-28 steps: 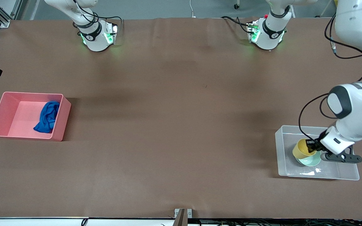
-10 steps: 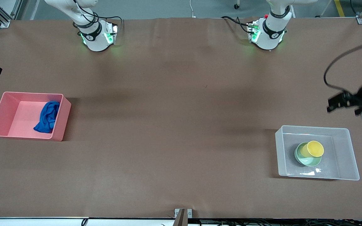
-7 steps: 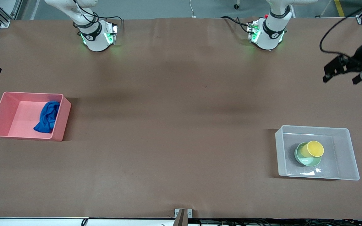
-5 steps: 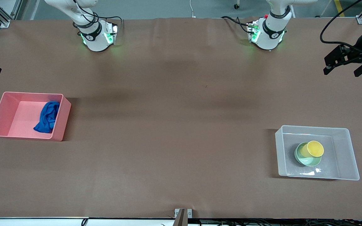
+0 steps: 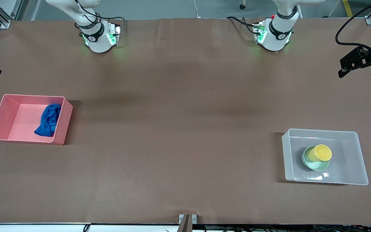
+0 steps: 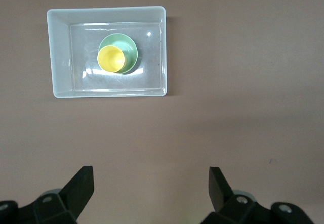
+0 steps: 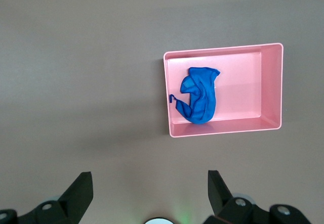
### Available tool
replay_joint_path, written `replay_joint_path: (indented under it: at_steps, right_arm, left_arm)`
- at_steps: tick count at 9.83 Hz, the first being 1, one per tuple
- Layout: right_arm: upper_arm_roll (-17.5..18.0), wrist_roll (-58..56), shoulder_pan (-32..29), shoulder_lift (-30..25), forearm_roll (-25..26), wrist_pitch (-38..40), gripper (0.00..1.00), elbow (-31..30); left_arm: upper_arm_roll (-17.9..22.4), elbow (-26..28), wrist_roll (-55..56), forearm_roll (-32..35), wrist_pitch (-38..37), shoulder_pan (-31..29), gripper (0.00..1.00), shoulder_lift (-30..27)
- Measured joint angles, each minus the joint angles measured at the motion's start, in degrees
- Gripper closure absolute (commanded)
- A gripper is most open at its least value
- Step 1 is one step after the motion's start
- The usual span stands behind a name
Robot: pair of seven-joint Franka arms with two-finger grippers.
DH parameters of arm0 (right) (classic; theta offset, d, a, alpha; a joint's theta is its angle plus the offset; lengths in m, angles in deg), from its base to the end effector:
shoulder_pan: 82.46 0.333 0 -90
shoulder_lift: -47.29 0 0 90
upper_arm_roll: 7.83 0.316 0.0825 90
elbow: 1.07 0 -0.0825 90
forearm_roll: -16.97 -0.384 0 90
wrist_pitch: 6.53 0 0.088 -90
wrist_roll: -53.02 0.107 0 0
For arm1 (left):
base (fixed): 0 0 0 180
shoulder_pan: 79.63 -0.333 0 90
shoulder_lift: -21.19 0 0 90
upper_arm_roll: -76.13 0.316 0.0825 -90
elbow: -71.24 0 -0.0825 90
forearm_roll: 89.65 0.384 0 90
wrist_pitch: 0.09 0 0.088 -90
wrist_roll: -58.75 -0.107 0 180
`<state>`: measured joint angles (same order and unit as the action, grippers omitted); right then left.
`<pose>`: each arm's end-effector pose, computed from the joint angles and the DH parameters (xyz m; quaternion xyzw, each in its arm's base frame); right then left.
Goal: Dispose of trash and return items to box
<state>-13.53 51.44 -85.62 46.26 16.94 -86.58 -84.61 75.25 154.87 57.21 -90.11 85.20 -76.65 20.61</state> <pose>0.5237 -0.0822 0.6716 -0.9978 0.0634 0.0213 0.0031 0.5413 -0.0375 0.6747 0.9987 -0.0475 0.0195 0.0043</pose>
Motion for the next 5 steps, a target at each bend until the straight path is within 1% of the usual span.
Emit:
replay_joint_path:
  at_steps: [5]
  right_arm:
    - [0.0,0.0,-0.01,0.0,0.0,0.02,0.0,0.0]
  left_arm:
    - [-0.06,0.25,2.07,0.0,-1.48,0.0,0.0,0.16]
